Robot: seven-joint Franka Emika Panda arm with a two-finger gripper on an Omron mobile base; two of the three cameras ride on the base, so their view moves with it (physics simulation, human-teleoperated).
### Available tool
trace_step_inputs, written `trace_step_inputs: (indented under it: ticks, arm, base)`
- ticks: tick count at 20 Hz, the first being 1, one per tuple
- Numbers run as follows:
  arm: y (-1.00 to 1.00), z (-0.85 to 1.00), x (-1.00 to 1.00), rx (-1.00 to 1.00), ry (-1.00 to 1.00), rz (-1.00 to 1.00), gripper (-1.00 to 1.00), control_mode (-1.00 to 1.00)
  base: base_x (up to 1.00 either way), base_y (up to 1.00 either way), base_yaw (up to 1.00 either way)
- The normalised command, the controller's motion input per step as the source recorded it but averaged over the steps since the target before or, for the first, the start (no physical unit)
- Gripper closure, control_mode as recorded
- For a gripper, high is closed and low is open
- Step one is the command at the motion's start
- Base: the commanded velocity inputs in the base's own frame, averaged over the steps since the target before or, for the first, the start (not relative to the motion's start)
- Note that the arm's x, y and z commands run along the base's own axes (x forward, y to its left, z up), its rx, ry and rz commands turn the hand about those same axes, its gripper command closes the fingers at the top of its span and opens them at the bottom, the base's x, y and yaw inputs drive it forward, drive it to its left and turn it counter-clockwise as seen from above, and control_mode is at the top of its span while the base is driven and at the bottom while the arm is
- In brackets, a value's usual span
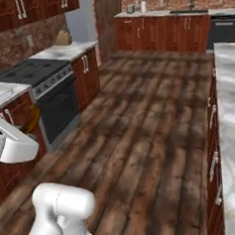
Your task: Pick up both bananas from the fridge and place them inside the tupperware on the counter.
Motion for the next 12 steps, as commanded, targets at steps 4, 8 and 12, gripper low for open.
trace_step_inputs:
  ticks: [4,8,12]
  arm:
    - [0.0,0.0,0.0,0.0,0.0,0.0,1.0,1.0]
    - [0.0,0.0,0.0,0.0,0.0,0.0,1.0,1.0]
    - [0.0,0.0,0.0,0.0,0.0,0.0,1.0,1.0]
  base:
    - [1.0,-0.14,0.92]
    - [1.0,-0.19,0.92]
    - [1.0,-0.29,0.9]
